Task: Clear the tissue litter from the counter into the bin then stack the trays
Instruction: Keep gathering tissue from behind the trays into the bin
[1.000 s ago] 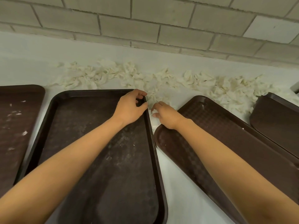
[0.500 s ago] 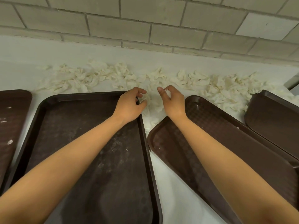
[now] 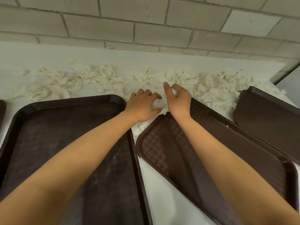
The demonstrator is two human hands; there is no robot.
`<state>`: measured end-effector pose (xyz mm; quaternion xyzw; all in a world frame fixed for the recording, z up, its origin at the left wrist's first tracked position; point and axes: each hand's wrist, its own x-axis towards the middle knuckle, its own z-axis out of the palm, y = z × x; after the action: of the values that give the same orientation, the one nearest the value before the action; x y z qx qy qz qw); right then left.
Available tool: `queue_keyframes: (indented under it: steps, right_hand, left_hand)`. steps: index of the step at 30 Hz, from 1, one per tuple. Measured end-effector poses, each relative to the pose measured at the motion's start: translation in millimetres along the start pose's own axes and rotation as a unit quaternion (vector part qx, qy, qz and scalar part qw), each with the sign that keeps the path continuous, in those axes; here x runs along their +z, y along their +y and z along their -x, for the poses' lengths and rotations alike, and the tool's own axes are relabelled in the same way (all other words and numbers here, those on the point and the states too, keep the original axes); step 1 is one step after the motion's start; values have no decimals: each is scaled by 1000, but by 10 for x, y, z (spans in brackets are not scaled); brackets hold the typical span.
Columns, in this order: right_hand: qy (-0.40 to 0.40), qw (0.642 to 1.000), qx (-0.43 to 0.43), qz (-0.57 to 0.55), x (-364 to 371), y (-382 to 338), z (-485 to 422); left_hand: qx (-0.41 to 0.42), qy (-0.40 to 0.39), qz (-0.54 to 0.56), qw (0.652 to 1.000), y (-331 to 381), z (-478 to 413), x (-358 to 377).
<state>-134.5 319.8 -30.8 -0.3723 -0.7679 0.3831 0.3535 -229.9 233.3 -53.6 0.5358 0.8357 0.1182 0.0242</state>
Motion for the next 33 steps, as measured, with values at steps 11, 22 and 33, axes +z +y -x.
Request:
queue_keyframes:
  steps: [11,22,33]
  right_hand:
    - [21,1000,8,-13,-162,111,-45]
    - [2,1000,15,-18,-150,159,-23]
    - [-10,1000,13,-20,-110,159,26]
  left_hand:
    - [-51,-17,-103,993,-11,-127,189]
    - [-60,-2,-59,996,-117,-167,289]
    - [-42,65,83,994,-52,-158,114]
